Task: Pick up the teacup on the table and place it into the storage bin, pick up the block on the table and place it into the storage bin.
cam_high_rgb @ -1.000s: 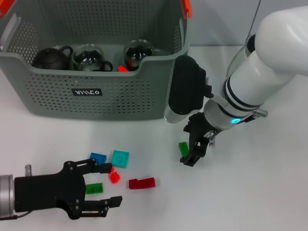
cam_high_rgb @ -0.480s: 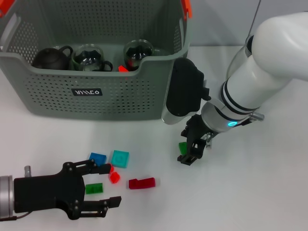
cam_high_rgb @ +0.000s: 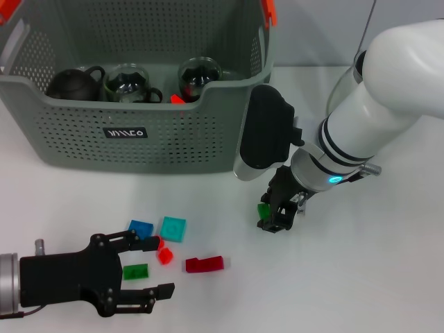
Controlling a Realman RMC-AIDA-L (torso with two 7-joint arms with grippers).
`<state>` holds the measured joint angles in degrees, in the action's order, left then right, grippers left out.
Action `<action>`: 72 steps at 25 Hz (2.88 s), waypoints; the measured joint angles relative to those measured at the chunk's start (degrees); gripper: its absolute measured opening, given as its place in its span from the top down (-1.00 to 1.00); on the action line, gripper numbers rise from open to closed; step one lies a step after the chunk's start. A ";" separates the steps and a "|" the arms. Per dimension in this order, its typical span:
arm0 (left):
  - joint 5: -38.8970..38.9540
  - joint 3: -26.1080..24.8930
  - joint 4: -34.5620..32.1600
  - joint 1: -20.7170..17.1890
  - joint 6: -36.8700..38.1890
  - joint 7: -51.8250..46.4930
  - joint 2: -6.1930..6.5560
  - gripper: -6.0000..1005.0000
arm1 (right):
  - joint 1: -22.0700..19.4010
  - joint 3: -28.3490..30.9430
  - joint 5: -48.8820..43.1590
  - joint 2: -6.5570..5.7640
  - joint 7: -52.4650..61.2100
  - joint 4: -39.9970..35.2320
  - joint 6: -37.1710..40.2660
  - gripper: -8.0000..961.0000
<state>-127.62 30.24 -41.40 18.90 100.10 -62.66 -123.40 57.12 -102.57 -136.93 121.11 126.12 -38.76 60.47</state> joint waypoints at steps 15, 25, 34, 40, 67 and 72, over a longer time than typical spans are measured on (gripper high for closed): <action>0.00 0.00 0.00 0.06 0.00 0.00 0.00 -0.64 | -0.08 0.20 -0.01 -0.02 0.01 0.03 0.45 0.04; 0.00 -0.17 -0.09 -0.03 0.03 0.00 0.00 -0.64 | -1.76 3.15 -0.68 -0.81 0.42 -4.95 4.75 0.04; -0.39 -3.76 -0.41 -1.04 0.08 0.00 0.70 -0.64 | -8.03 13.85 -0.81 -0.77 0.45 -25.70 20.05 0.04; -1.55 -7.19 -0.65 -1.69 0.52 0.26 0.77 -0.64 | -6.30 20.52 9.87 -0.68 2.49 -37.00 29.34 0.04; -1.57 -7.47 -0.52 -1.39 1.67 0.18 0.88 -0.64 | 6.91 28.23 0.18 -0.86 9.44 -22.01 -1.33 -0.36; -1.57 -7.48 -0.54 -1.26 2.38 0.18 0.91 -0.65 | -1.69 29.00 10.12 -0.92 4.90 -34.14 8.22 -0.83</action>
<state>-129.19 22.76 -41.94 17.63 102.48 -62.49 -122.49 55.44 -73.57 -126.80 120.19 131.02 -72.90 68.69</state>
